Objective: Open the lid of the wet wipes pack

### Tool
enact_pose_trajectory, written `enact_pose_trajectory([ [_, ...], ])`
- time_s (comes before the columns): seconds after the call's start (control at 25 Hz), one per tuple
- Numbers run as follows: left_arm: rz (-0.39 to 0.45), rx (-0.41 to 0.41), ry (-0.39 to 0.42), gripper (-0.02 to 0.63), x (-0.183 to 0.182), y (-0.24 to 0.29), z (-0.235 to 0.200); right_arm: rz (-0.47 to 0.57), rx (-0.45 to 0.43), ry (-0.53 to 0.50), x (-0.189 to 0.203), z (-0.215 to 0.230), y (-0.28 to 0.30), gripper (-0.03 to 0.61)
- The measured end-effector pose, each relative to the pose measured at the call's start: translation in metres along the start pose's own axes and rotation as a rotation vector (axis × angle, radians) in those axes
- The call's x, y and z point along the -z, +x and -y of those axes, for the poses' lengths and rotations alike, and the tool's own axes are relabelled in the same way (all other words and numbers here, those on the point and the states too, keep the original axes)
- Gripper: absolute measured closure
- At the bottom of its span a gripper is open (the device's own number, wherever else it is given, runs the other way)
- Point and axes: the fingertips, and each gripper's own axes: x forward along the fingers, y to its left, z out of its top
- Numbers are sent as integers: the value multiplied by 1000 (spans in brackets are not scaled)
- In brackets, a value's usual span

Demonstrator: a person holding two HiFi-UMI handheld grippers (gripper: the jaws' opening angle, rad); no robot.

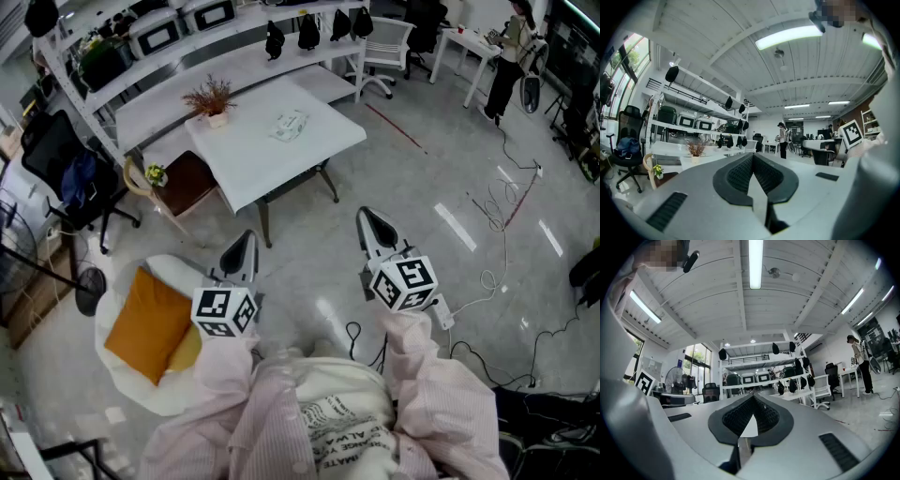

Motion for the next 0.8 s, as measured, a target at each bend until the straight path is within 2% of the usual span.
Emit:
enact_pose_trajectory([
  [0.2,-30,-11,31,614,5,8,2,7,-10,-2,-1,6,3,580],
  [0.48,44,35,-4,614,-2,21,17,12,-50,-17,0,17,7,580],
  [0.64,75,21,-18,613,-5,26,23,9,-61,-16,-1,26,8,580],
  [0.8,69,8,-5,612,-2,27,20,6,-73,-11,2,26,13,580],
])
